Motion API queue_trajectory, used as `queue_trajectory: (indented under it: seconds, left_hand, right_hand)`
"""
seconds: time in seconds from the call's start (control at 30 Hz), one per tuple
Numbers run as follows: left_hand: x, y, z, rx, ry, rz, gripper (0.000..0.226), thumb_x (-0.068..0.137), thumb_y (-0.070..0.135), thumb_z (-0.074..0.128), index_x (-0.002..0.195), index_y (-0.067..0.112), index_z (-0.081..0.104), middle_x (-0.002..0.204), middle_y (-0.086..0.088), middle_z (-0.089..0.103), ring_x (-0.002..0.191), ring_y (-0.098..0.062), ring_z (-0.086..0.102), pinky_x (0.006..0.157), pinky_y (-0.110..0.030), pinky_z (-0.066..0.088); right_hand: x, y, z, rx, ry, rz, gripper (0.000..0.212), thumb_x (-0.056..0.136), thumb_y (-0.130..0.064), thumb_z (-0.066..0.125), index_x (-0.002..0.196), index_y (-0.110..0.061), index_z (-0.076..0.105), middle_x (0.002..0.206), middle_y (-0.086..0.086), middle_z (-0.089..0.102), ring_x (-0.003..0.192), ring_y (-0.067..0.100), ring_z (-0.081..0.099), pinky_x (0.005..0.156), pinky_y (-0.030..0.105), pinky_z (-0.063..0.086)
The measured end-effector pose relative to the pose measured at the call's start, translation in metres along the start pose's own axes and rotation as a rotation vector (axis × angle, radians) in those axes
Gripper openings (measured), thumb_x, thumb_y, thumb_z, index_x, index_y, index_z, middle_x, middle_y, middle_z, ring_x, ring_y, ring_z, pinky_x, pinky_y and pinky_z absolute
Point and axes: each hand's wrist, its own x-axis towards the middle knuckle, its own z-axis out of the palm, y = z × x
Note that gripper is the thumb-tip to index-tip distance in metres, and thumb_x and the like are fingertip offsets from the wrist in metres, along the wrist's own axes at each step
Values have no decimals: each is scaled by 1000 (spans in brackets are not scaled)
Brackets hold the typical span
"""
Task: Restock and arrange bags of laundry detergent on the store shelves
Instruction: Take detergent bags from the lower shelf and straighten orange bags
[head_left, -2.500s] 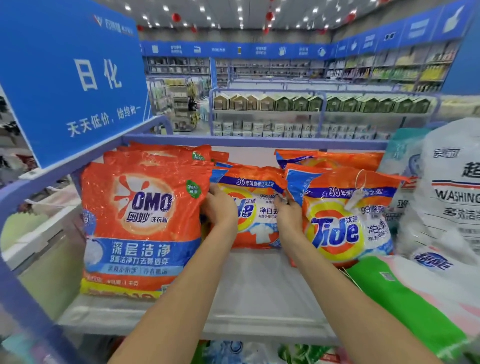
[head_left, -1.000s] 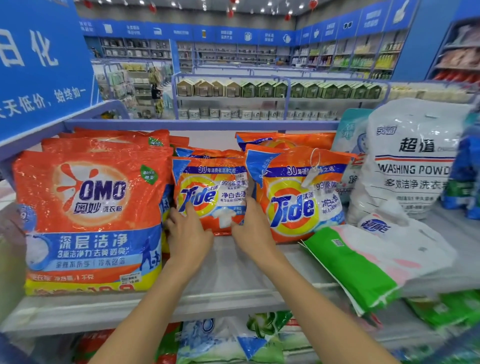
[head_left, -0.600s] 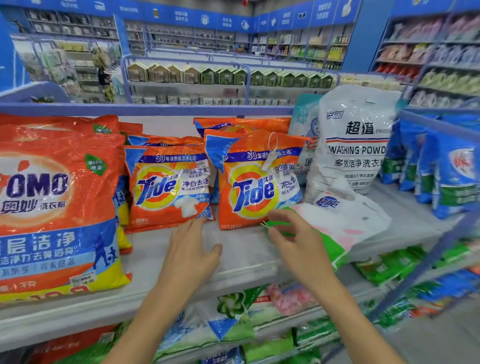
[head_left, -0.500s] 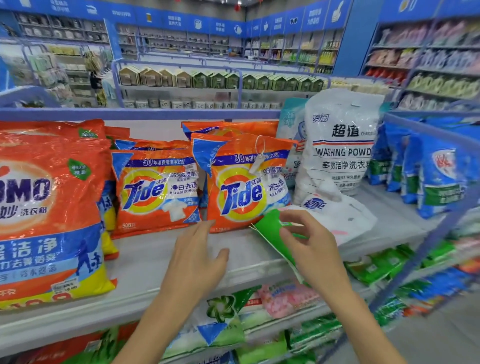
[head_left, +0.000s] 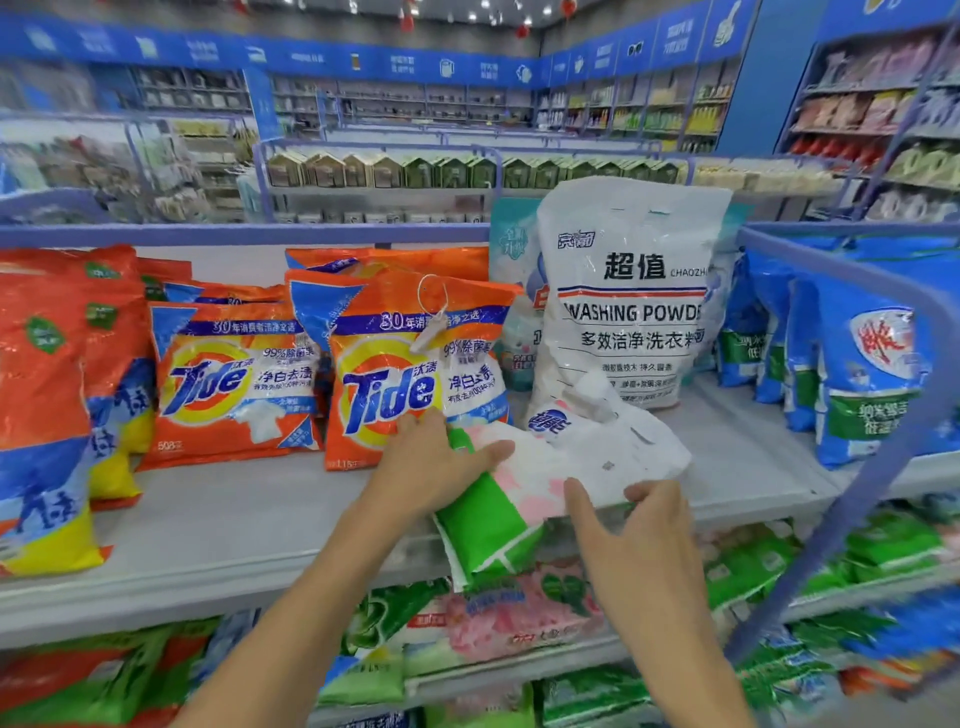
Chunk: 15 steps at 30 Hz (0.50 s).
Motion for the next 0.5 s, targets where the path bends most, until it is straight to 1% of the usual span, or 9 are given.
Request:
queue_trajectory:
  seconds: [0.03, 0.1, 0.2, 0.23, 0.3, 0.37, 0.4, 0.43, 0.5]
  left_hand:
    - [0, 6, 2, 32, 7, -40, 101, 70, 84, 63, 137, 11, 46, 140, -13, 45, 126, -31, 49, 102, -44, 46]
    - [-5, 17, 4, 32, 34, -93, 100, 65, 83, 69, 132, 12, 47, 135, -9, 50, 124, -30, 50, 99, -44, 47]
    - [-11, 25, 3, -94, 22, -146, 73, 70, 73, 75, 110, 17, 51, 110, 6, 55, 102, -19, 55, 78, -34, 44]
    - [-12, 27, 1, -140, -1, -175, 71, 70, 71, 76, 106, 14, 54, 109, 6, 58, 98, -17, 57, 73, -32, 42]
    - [-11, 29, -5, -215, -54, -216, 73, 66, 73, 78, 103, 11, 65, 105, 1, 66, 94, -18, 63, 70, -32, 43]
    - [-16, 36, -13, -268, -81, -214, 60, 64, 68, 82, 81, 14, 61, 83, 1, 62, 78, -18, 61, 68, -32, 40]
    - [-20, 40, -16, -280, -82, -211, 56, 64, 64, 84, 74, 16, 57, 73, 2, 58, 70, -18, 58, 66, -31, 38]
    - [-25, 46, -21, -291, -82, -212, 53, 64, 60, 86, 72, 16, 57, 70, 1, 58, 66, -18, 57, 64, -30, 39]
    - [-40, 56, -32, -333, -83, -210, 49, 63, 54, 89, 76, 12, 68, 70, -1, 66, 66, -18, 62, 66, -30, 42]
  right_hand:
    - [3, 3, 1, 28, -59, 36, 65, 89, -68, 58, 122, -15, 36, 113, 2, 53, 103, 27, 57, 83, 36, 44]
    - [10, 4, 0, 146, -121, 53, 60, 91, -62, 61, 119, -20, 29, 111, 3, 56, 97, 29, 61, 79, 36, 45]
    - [19, 1, -1, 388, -172, 64, 57, 91, -44, 71, 122, -25, 27, 117, 2, 56, 100, 26, 61, 81, 34, 45]
    - [20, 2, 0, 452, -193, 66, 57, 91, -39, 73, 124, -26, 28, 117, 1, 56, 101, 24, 61, 81, 33, 44]
    - [19, 7, 5, 560, -195, 65, 55, 91, -26, 75, 125, -28, 31, 114, -3, 58, 97, 16, 62, 81, 31, 46]
    - [16, 12, 8, 663, -183, 63, 50, 93, -15, 71, 126, -30, 36, 110, -12, 58, 93, 1, 60, 76, 25, 48]
    - [14, 13, 7, 698, -174, 63, 48, 94, -13, 68, 126, -31, 38, 109, -15, 58, 93, -1, 60, 75, 23, 50]
    - [12, 14, 8, 720, -155, 64, 46, 95, -12, 66, 127, -34, 41, 110, -16, 58, 95, 2, 61, 78, 26, 52]
    - [10, 14, 4, 768, -99, 60, 43, 96, -9, 62, 126, -37, 48, 114, -15, 60, 101, 9, 63, 83, 32, 54]
